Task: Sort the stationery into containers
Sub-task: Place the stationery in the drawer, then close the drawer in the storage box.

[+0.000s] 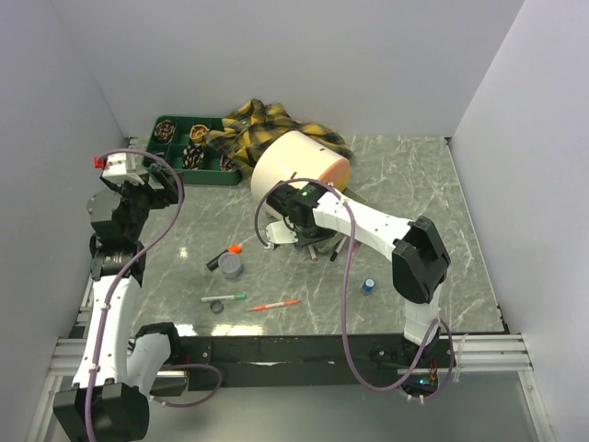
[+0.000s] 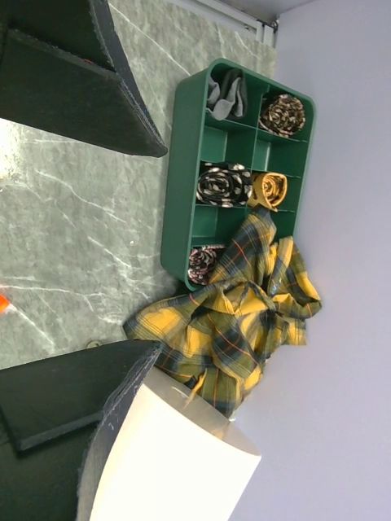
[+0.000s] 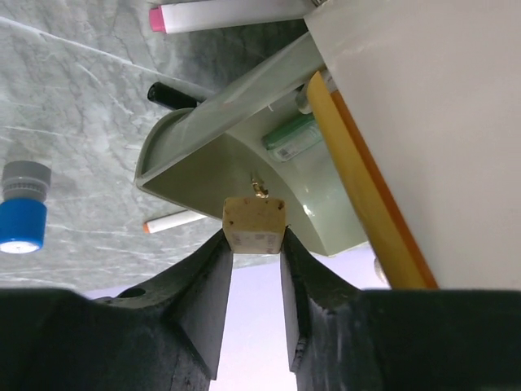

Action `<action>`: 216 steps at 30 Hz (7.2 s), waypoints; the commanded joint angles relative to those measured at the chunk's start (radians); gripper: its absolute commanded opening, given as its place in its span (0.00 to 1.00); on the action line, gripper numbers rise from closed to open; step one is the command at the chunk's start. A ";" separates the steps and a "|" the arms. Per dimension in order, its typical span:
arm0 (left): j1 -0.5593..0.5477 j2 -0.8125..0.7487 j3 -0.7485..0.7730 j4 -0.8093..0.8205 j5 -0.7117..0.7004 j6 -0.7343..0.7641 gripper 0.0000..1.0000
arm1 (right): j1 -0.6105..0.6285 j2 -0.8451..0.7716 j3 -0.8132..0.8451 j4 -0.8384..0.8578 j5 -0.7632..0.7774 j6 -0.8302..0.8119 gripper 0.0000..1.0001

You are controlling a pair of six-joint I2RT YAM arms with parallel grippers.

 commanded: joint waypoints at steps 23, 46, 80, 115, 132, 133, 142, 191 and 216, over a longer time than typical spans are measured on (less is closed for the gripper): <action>-0.014 0.129 0.037 0.138 0.274 -0.058 0.99 | -0.152 -0.348 -0.236 0.012 -0.211 0.383 0.10; -0.131 0.788 0.589 -0.104 0.173 0.188 0.99 | -0.613 -0.861 -0.921 1.122 -0.571 0.882 0.00; -0.240 0.886 0.583 -0.043 0.213 0.229 0.99 | -0.614 -0.631 -0.984 1.345 -0.747 0.580 0.00; -0.248 0.899 0.589 -0.058 0.219 0.243 0.99 | -0.528 -0.384 -0.731 1.245 -0.779 0.588 0.00; -0.248 0.903 0.604 -0.066 0.213 0.249 0.99 | -0.518 -0.328 -0.676 1.222 -0.786 0.528 0.00; -0.248 0.903 0.601 -0.066 0.210 0.249 0.99 | -0.515 -0.327 -0.673 1.219 -0.787 0.523 0.00; -0.248 0.894 0.595 -0.070 0.211 0.255 0.99 | -0.511 -0.319 -0.670 1.222 -0.782 0.512 0.00; -0.278 0.931 0.664 -0.259 0.349 0.386 0.97 | -0.709 -0.605 -0.808 1.167 -0.915 1.282 0.00; -0.277 0.952 0.681 -0.296 0.320 0.409 0.98 | -0.751 -0.121 -0.605 1.388 -1.169 1.531 0.00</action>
